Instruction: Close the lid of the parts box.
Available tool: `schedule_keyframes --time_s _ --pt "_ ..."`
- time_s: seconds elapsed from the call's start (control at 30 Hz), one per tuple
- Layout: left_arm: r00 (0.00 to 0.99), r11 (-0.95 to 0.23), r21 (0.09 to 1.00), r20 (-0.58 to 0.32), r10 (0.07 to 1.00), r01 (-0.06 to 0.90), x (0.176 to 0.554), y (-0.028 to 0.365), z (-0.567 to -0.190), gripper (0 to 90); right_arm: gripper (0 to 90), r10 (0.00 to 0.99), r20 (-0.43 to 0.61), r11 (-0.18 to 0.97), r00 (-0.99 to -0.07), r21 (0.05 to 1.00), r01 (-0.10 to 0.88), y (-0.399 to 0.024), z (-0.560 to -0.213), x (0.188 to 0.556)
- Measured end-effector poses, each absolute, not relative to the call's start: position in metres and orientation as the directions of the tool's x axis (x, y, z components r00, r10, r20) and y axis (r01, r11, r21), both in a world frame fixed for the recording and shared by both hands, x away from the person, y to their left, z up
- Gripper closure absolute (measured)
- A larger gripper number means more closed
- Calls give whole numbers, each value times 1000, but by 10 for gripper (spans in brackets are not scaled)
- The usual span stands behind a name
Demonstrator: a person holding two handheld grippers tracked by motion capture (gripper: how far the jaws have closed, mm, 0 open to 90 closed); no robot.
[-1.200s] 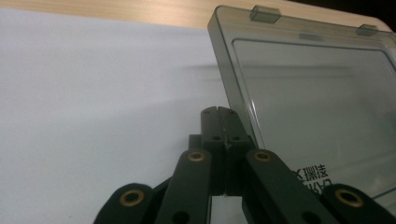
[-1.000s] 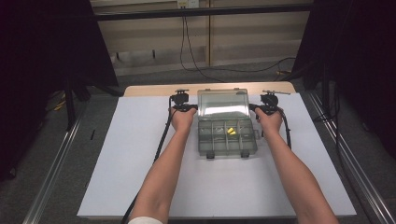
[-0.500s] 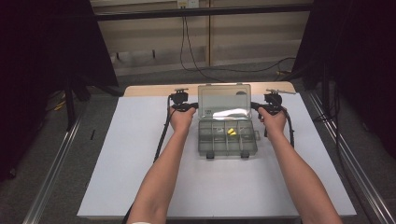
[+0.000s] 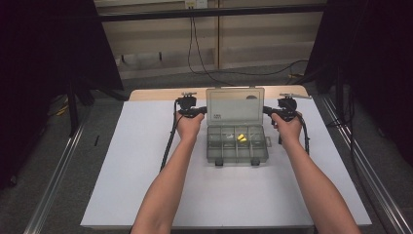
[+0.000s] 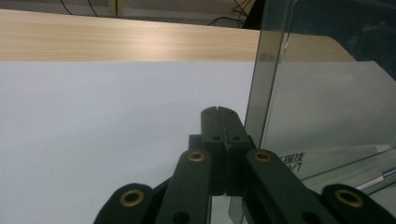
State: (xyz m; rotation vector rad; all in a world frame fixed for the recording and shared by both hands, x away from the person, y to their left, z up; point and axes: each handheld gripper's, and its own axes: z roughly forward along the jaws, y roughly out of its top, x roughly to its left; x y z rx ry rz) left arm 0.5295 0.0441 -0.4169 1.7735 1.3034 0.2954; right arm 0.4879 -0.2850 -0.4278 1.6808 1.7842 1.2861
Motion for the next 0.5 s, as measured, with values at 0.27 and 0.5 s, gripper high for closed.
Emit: schedule_keyframes --time_s 0.27,0.5 --pt "442 -72 777 -278 853 626 520 45 -412 900 900 927 286 -102 -243 815 571 -286 -424 479" --pt "449 -76 782 -272 851 618 512 46 -409 900 900 929 271 -86 -254 822 563 -285 -421 472"
